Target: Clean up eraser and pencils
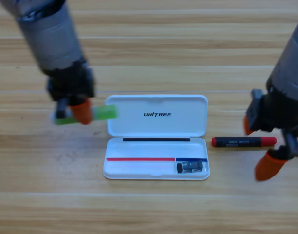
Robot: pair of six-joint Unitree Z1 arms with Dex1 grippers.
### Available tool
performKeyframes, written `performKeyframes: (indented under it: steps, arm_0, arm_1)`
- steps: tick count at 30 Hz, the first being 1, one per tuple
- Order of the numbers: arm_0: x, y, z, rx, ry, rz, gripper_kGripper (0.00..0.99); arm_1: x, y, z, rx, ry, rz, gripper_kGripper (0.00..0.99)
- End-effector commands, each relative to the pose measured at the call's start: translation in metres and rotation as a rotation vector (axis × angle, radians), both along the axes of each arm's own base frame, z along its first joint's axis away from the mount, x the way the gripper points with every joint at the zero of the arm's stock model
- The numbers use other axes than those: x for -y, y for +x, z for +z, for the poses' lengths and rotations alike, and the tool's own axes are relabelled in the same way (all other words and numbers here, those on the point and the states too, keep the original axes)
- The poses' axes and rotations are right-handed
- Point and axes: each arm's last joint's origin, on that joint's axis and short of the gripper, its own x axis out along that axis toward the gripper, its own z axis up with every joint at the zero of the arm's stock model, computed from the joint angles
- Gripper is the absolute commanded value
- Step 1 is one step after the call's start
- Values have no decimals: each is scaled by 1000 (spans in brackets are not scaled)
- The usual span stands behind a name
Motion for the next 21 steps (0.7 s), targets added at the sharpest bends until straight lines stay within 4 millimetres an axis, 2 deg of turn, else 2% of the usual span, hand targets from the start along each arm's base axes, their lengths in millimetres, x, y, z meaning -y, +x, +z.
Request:
performKeyframes:
  steps: [1,6,13,21]
  arm_0:
    - [56,-28,-28,-59,43,-117,0]
    - [70,-31,-42,-77,57,-126,0]
    - [82,-28,-67,-88,80,-144,0]
    - [91,-32,-79,-79,70,-170,0]
  arm_1:
    - [24,60,-54,-13,-124,-85,990]
    - [17,90,-85,-16,-149,-33,986]
    - [5,107,-109,-38,-160,36,983]
    - [1,122,-124,-57,-138,76,990]
